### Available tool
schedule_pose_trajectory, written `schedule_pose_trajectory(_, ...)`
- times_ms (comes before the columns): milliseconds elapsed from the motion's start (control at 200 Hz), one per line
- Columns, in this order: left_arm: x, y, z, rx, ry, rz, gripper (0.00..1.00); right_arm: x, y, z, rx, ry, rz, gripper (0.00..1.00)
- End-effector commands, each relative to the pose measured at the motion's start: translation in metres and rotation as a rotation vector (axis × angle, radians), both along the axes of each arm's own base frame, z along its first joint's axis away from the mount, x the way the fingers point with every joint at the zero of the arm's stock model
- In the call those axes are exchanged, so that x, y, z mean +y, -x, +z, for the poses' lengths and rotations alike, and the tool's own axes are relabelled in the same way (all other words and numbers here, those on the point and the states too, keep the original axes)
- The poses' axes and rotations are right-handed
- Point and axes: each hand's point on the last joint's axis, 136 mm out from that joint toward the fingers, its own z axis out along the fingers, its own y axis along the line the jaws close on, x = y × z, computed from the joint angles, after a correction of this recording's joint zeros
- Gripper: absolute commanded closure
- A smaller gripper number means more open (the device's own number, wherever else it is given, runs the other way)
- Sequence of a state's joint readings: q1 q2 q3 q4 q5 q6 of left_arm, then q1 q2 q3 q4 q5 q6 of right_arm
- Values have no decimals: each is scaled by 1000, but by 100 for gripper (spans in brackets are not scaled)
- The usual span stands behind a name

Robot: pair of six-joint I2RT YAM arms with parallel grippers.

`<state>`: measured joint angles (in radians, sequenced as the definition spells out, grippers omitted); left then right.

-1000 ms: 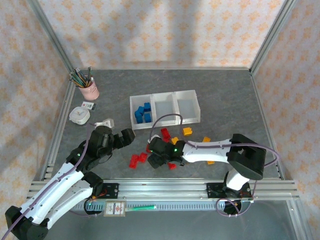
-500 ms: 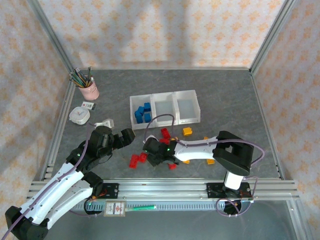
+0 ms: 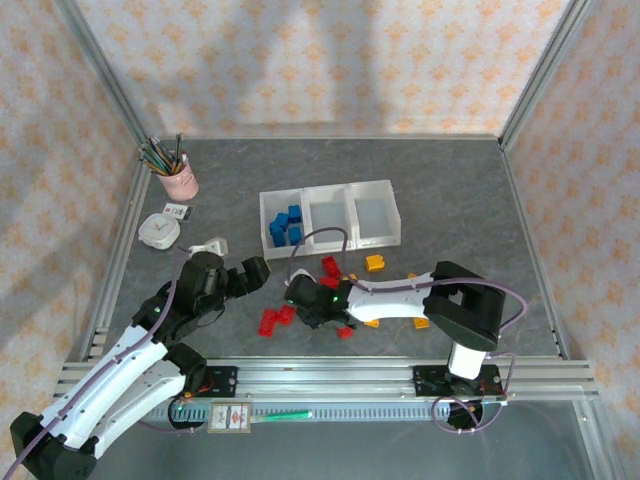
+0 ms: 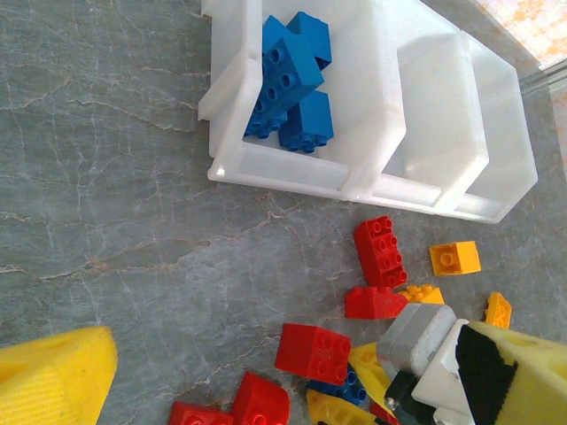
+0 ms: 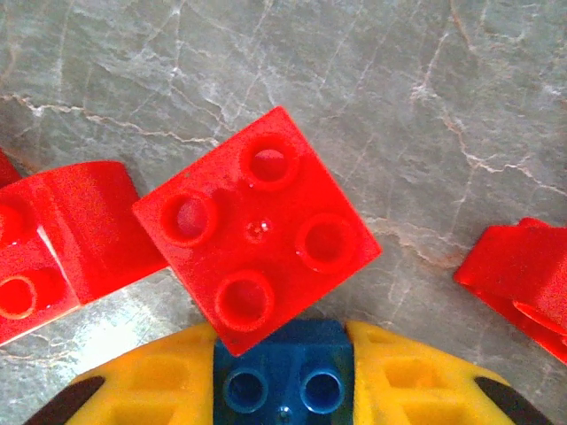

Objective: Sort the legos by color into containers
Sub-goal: Pick up the lego from the bottom-center of the table, then place the lego in the container.

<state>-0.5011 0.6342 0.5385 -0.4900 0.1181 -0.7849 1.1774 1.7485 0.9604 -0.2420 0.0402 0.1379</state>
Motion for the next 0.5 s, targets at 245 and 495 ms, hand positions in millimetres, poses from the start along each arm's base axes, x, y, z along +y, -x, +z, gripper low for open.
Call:
schedule_pose_trajectory(245, 6, -13, 30, -72, -10, 45, 1, -5, -39, 92, -43, -211, -132, 70)
schedule_pose_trajectory(495, 8, -39, 72, -204, 17, 120, 1, 13, -116, 128, -103, -275, -262, 70)
